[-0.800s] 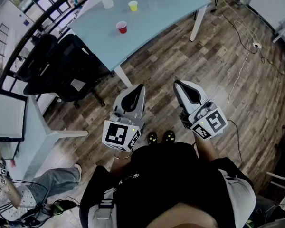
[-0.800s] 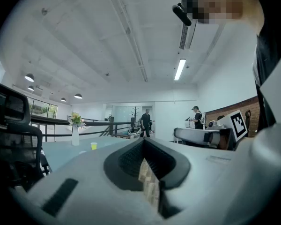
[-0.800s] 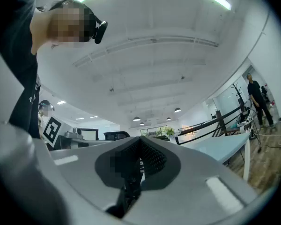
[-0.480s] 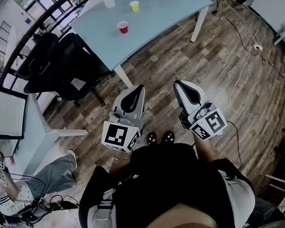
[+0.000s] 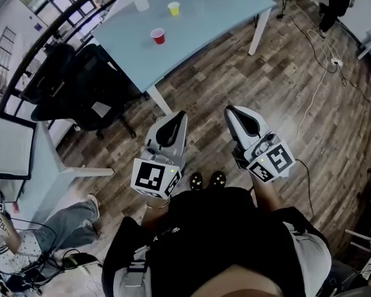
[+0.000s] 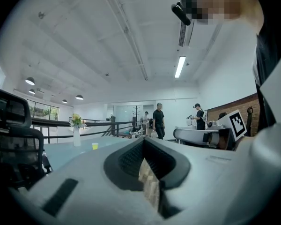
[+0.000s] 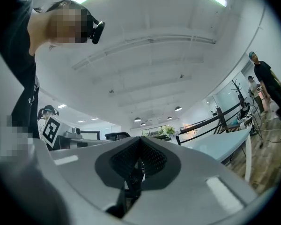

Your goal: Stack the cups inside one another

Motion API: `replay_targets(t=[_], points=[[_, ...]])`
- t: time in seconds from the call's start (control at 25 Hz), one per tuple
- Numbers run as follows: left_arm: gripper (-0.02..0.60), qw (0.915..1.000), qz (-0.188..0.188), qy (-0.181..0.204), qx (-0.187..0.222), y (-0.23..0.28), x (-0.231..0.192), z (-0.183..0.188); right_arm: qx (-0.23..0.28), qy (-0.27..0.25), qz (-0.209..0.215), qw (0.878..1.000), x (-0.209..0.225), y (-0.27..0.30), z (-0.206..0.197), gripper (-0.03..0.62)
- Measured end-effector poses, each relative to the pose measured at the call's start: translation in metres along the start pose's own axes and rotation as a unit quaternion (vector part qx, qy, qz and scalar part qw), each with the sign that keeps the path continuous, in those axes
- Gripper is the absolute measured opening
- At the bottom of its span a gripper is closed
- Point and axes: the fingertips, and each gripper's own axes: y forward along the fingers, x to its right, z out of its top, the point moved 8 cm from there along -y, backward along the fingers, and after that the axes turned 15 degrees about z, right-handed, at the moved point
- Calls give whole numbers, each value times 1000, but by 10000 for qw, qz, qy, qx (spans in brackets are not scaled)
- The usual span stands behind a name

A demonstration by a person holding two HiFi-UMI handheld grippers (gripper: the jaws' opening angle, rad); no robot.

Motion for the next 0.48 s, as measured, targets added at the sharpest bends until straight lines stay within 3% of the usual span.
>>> replay_targets(t=[0.48], points=[[-11,9998,168,-7,-94,11,23,-3,19,100,111,9999,18,-24,2,2]])
